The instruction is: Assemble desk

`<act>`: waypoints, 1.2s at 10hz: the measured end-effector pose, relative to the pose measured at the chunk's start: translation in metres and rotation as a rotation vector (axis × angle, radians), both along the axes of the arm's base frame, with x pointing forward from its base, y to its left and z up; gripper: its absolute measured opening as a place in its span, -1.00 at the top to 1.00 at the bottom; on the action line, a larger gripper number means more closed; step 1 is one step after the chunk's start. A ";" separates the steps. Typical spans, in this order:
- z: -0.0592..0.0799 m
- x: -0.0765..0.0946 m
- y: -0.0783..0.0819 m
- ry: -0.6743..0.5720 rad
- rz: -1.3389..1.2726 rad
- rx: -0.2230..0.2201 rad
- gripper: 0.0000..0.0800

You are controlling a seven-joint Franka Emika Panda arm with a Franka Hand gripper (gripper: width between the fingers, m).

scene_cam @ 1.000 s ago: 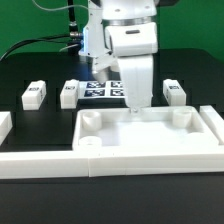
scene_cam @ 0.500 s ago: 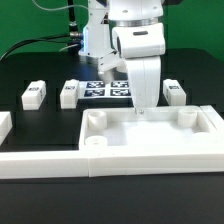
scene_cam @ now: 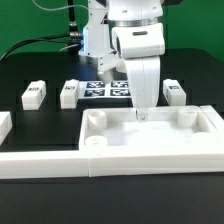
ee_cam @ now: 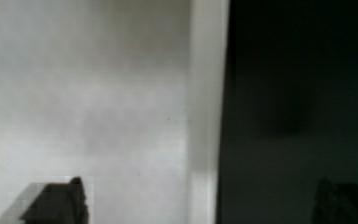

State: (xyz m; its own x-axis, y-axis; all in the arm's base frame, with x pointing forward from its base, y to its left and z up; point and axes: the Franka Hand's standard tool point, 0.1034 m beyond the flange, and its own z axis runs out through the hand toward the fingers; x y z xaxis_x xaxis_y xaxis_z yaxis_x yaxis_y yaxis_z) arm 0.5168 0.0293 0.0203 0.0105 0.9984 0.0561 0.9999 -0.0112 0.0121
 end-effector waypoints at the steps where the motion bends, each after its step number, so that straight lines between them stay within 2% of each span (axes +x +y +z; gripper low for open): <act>1: 0.000 0.000 0.000 0.000 0.000 0.000 -0.62; 5: 0.002 0.000 0.001 0.002 -0.022 -0.001 -0.62; 7: 0.017 0.000 0.009 0.002 -0.175 -0.006 -0.62; 10: 0.030 -0.004 0.034 0.003 -0.408 -0.001 -0.62; 12: 0.031 -0.007 0.060 0.017 -0.600 0.007 -0.62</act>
Offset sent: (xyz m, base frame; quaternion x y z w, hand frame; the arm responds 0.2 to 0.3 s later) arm 0.0000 0.0000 0.0000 0.0000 0.0000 0.0000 1.0000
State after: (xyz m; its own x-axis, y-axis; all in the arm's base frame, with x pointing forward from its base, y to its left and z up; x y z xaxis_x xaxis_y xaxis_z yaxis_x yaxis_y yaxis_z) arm 0.5095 0.0897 0.0513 0.5730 0.8175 0.0580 0.8191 -0.5736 -0.0059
